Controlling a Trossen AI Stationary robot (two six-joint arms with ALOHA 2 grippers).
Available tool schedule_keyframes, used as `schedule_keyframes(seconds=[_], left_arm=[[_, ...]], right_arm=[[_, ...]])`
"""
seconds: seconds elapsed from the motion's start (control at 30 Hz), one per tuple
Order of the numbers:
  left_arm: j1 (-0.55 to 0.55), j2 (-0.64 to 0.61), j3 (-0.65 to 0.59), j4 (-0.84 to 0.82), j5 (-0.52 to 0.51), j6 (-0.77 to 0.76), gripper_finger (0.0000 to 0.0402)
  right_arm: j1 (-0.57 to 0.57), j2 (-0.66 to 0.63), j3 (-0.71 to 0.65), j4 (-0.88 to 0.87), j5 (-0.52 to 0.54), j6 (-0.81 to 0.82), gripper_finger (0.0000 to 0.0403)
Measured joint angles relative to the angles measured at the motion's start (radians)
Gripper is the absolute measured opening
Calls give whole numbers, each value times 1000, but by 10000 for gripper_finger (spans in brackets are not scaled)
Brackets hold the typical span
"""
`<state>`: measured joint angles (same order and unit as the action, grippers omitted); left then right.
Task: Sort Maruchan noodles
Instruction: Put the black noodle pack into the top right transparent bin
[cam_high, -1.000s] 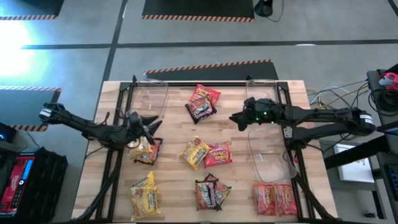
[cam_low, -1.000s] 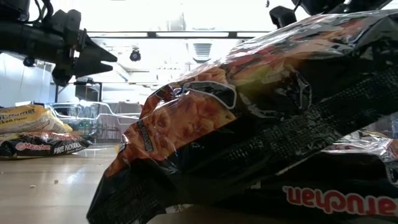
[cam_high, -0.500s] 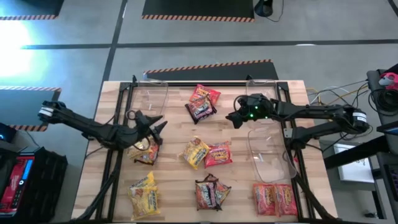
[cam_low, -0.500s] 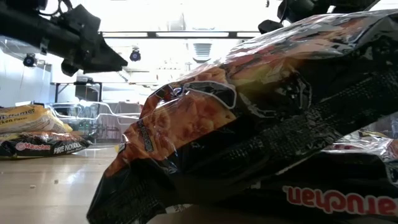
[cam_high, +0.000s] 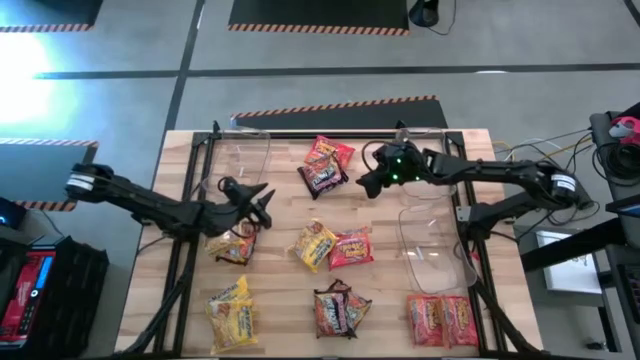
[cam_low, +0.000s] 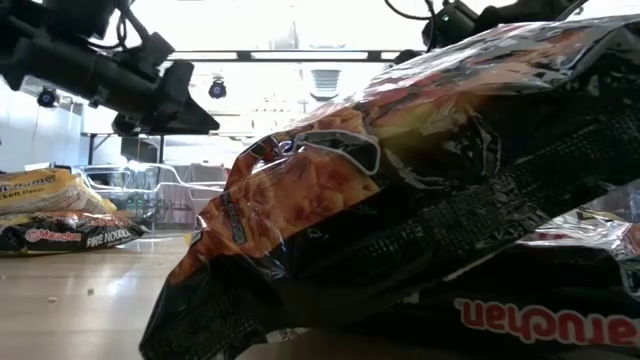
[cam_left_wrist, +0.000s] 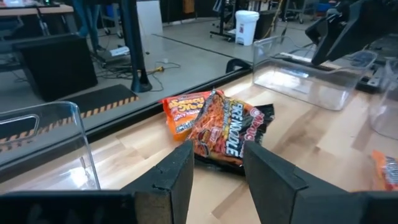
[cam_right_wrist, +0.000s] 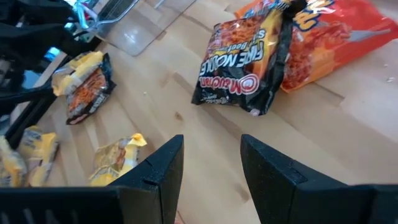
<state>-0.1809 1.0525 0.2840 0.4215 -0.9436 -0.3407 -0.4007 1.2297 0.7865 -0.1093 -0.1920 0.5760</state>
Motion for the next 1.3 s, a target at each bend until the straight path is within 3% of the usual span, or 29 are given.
schedule_keyframes(seconds=[0.27,0.7,1.03,1.3], left_arm=[[49,129,2,154,0,26,122],[62,411,209,139,11,149,122],[144,578,258,137,13,151,122],[250,661,279,158,127,175,122]], right_arm=[[-36,60,60,-44,-20,-19,148],[-40,207,239,-275,-18,-152,148],[-52,301,324,-282,-18,-190,148],[-72,372,374,-278,-18,-248,148]])
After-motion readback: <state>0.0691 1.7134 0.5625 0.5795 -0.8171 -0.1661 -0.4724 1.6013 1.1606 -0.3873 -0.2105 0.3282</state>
